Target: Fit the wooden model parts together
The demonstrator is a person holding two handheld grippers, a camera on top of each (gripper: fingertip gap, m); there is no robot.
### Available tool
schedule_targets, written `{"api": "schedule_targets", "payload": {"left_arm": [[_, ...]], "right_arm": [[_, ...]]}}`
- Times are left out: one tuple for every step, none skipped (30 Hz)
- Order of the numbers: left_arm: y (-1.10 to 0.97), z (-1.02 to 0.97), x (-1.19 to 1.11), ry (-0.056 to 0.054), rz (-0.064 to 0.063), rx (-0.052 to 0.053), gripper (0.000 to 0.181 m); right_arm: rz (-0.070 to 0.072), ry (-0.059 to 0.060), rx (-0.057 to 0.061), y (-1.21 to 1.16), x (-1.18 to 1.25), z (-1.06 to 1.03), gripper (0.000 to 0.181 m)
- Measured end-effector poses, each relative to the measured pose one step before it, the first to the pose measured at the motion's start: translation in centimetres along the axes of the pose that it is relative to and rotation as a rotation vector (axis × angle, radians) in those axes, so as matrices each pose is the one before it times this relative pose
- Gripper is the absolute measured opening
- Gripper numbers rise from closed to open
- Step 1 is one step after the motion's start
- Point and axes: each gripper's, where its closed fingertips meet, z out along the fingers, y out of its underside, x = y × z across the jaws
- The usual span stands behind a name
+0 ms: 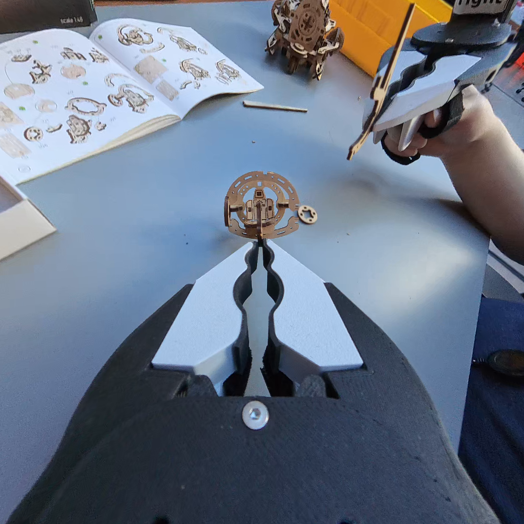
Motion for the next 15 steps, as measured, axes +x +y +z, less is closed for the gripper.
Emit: {"api": "schedule_targets", "payload": {"left_arm": [[-0.718, 0.450, -0.230, 0.0105, -0.0008, 0.0045, 0.001], [-0.928, 0.430, -0.364, 0.0047, -0.0045, 0.0155, 0.001], [-0.970, 0.451, -0.240, 0.0158, -0.0115, 0.0160, 0.001], [-0.958, 0.476, -0.015, 0.0314, -0.0181, 0.0116, 0.001], [-1.039, 0.470, 0.004, 0.0300, -0.0226, 0.0152, 0.001], [-1.087, 0.480, -0.043, 0.0234, -0.0178, 0.0218, 0.001], [-1.052, 0.516, -0.011, 0.0231, -0.0097, 0.0223, 0.001], [-0.990, 0.561, -0.038, 0.0218, -0.0065, 0.0228, 0.001], [-0.934, 0.589, -0.177, 0.0139, 0.0029, 0.0260, 0.001], [-0.765, 0.660, -0.262, 0.0110, 0.0137, 0.0235, 0.001], [-0.533, 0.688, -0.385, 0.0059, 0.0197, 0.0194, 0.001], [-0.266, 0.739, -0.493, 0.0011, 0.0169, 0.0155, 0.000], [-0.109, 0.733, -0.421, 0.0049, 0.0014, 0.0149, 0.000], [-0.125, 0.714, -0.171, 0.0182, -0.0089, 0.0196, 0.000], [-0.138, 0.647, 0.097, 0.0325, -0.0048, 0.0205, 0.000]], "right_arm": [[-0.0004, 0.0071, 0.0048, -0.121, 0.144, -0.215, 0.002], [-0.0021, 0.0098, 0.0078, -0.187, 0.192, -0.273, 0.002], [-0.0007, 0.0105, 0.0096, -0.215, 0.207, -0.321, 0.001], [0.0005, 0.0110, 0.0101, -0.237, 0.235, -0.360, 0.001], [-0.0011, 0.0156, 0.0101, -0.248, 0.318, -0.425, 0.001], [-0.0025, 0.0200, 0.0110, -0.269, 0.385, -0.479, 0.001], [-0.0010, 0.0210, 0.0132, -0.291, 0.443, -0.505, 0.002], [0.0049, 0.0177, 0.0162, -0.324, 0.432, -0.513, 0.001], [0.0098, 0.0142, 0.0179, -0.344, 0.415, -0.510, 0.001], [0.0109, 0.0152, 0.0195, -0.348, 0.461, -0.499, 0.001], [0.0088, 0.0162, 0.0191, -0.331, 0.457, -0.487, 0.001], [0.0055, 0.0151, 0.0154, -0.258, 0.434, -0.438, 0.001], [0.0031, 0.0115, 0.0132, -0.221, 0.368, -0.379, 0.001], [-0.0028, -0.0033, 0.0202, -0.348, 0.074, -0.329, 0.001], [-0.0148, -0.0098, 0.0333, -0.544, -0.152, -0.298, 0.001]]}}
